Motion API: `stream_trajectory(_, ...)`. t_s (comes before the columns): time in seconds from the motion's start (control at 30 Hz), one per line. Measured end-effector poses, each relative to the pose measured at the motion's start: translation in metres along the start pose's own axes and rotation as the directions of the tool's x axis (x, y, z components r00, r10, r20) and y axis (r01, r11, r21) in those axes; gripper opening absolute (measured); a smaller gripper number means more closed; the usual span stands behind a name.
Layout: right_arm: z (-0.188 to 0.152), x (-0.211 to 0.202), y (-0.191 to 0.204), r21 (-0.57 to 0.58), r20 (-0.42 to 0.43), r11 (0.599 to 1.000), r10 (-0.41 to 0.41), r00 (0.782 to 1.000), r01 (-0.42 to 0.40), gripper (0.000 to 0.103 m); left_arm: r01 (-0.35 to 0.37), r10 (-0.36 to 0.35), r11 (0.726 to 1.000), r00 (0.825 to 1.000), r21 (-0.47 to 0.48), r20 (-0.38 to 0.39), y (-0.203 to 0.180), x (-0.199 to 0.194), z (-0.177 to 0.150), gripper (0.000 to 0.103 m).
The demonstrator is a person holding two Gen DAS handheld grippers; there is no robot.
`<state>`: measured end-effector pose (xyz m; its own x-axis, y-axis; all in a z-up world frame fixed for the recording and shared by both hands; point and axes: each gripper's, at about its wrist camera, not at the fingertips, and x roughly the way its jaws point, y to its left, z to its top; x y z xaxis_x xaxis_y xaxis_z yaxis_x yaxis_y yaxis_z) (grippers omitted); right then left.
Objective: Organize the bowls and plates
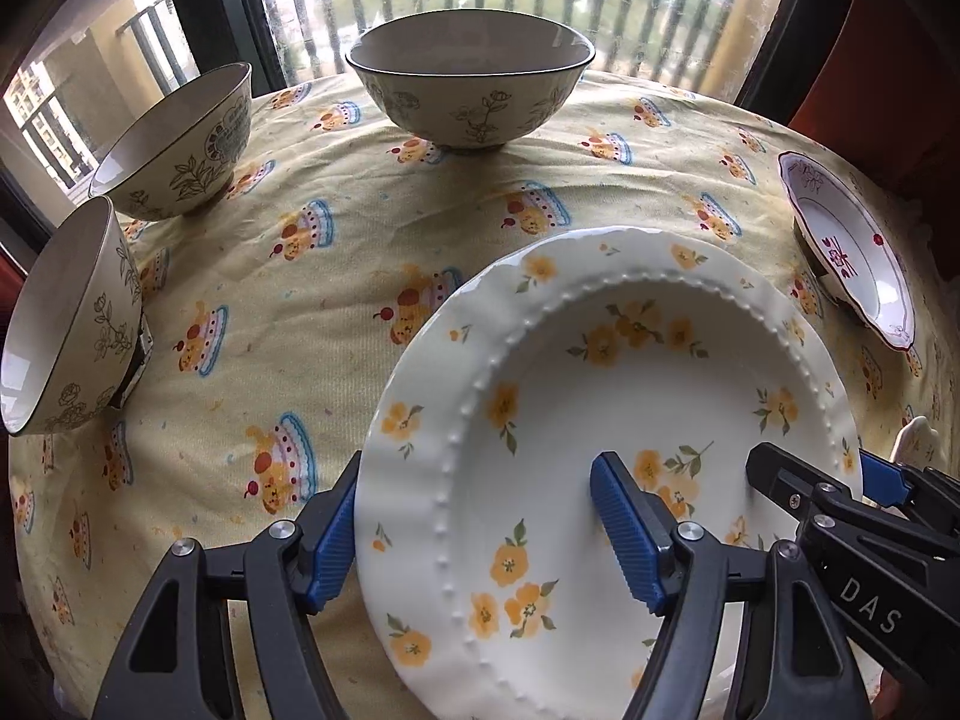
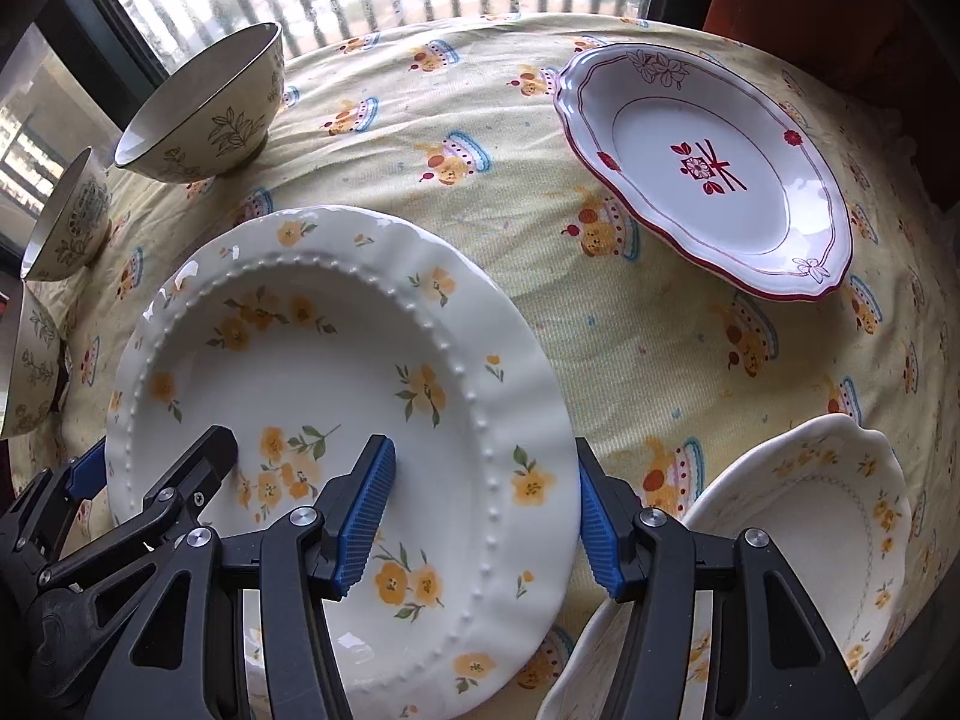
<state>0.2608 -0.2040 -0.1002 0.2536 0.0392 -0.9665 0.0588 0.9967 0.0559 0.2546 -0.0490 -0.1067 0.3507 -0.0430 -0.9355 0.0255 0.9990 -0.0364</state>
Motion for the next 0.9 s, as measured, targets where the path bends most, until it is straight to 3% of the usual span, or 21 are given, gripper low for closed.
stream_trajectory(0.3, -0.032, -0.007, 0.017, -0.030, -0.014, 1.000, 0.009, 1.000, -0.009, 0.062, -0.016, 0.015, 0.999, 1.000, -0.045, -0.017, 0.013, -0.008, -0.026, 0.073)
stream_trajectory(0.53, -0.025, -0.003, 0.022, -0.084, 0.029, 0.996, 0.001, 1.000, 0.002, 0.065, -0.062, 0.062, 0.998, 0.998, -0.014, 0.030, 0.010, -0.010, -0.024, 0.068)
stream_trajectory(0.9, -0.030, -0.009, 0.031, -0.063, -0.001, 0.997, -0.034, 0.999, 0.034, 0.066, -0.013, 0.013, 1.000, 1.000, -0.008, 0.009, 0.023, -0.017, -0.033, 0.067)
